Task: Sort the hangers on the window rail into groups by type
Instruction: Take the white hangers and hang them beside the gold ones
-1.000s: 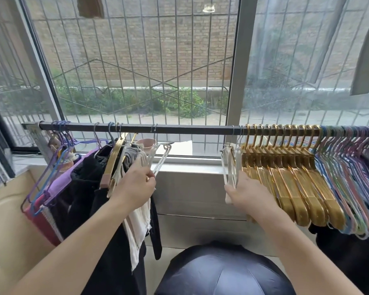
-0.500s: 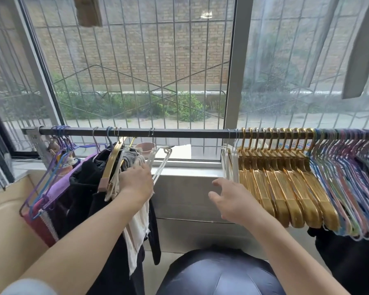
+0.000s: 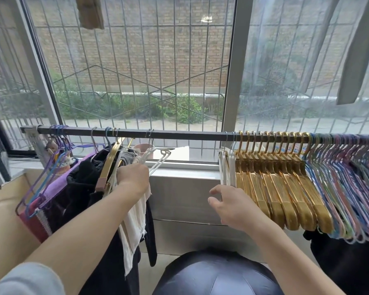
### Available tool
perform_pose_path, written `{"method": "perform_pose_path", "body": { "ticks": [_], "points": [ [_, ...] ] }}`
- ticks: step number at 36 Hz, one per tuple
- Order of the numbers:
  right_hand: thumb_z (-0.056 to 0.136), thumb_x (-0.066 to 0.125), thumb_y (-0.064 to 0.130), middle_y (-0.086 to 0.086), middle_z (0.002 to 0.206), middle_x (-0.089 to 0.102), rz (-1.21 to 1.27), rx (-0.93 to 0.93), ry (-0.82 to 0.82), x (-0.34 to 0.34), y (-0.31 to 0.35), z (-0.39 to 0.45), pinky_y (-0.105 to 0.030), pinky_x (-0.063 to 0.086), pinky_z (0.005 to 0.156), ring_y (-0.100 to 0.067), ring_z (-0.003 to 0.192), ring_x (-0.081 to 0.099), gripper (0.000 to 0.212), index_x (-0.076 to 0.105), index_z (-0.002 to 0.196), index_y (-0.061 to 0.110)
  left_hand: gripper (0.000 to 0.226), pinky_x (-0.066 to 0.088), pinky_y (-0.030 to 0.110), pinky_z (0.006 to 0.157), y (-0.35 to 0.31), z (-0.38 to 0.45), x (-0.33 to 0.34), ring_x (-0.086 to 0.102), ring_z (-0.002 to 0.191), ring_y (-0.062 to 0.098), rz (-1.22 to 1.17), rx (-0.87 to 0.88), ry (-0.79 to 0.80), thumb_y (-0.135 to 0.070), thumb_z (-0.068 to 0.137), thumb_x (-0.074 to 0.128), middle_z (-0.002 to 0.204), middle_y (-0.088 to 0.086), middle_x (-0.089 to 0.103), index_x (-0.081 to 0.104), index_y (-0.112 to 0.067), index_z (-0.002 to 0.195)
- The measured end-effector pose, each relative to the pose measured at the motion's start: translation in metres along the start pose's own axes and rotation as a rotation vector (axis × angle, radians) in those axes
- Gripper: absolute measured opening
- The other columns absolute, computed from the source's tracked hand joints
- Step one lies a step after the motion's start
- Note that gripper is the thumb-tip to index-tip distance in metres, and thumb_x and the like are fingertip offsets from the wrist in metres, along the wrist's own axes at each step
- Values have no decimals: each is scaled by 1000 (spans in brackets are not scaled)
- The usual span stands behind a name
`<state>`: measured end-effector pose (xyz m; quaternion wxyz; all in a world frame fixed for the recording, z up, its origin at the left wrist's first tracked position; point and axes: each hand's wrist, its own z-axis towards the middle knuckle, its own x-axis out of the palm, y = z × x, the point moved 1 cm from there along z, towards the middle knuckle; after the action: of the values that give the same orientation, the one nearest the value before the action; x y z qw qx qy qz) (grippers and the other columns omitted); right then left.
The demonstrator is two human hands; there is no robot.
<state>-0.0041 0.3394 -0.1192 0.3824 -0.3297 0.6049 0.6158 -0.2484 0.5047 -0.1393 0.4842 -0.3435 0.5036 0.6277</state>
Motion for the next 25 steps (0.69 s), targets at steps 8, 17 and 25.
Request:
{"method": "perform_pose_path", "body": {
  "ticks": [8, 17, 25],
  "points": [
    [105, 48, 40, 2, 129, 65, 9, -17, 29, 6, 3, -3, -39, 53, 100, -20, 105, 68, 40, 54, 142, 25, 62, 44, 34, 68, 10, -18, 16, 69, 99, 25, -224, -44, -22, -13, 101, 38, 154, 3, 49, 25, -16, 161],
    [106, 47, 39, 2, 123, 67, -1, -19, 46, 11, -1, -6, -36, 54, 97, -17, 100, 69, 38, 57, 138, 23, 35, 45, 37, 72, 24, -29, 45, 57, 85, 27, -402, -164, 63, -36, 104, 42, 96, 4, 63, 69, -16, 111],
    [104, 47, 39, 5, 115, 69, 11, -7, 68, 18, -5, -9, -38, 56, 96, -17, 99, 69, 37, 61, 135, 24, 40, 52, 40, 77, 18, -45, 46, 63, 96, 34, -568, -166, 36, -42, 105, 41, 105, 9, 65, 65, -12, 117]
  ]
}}
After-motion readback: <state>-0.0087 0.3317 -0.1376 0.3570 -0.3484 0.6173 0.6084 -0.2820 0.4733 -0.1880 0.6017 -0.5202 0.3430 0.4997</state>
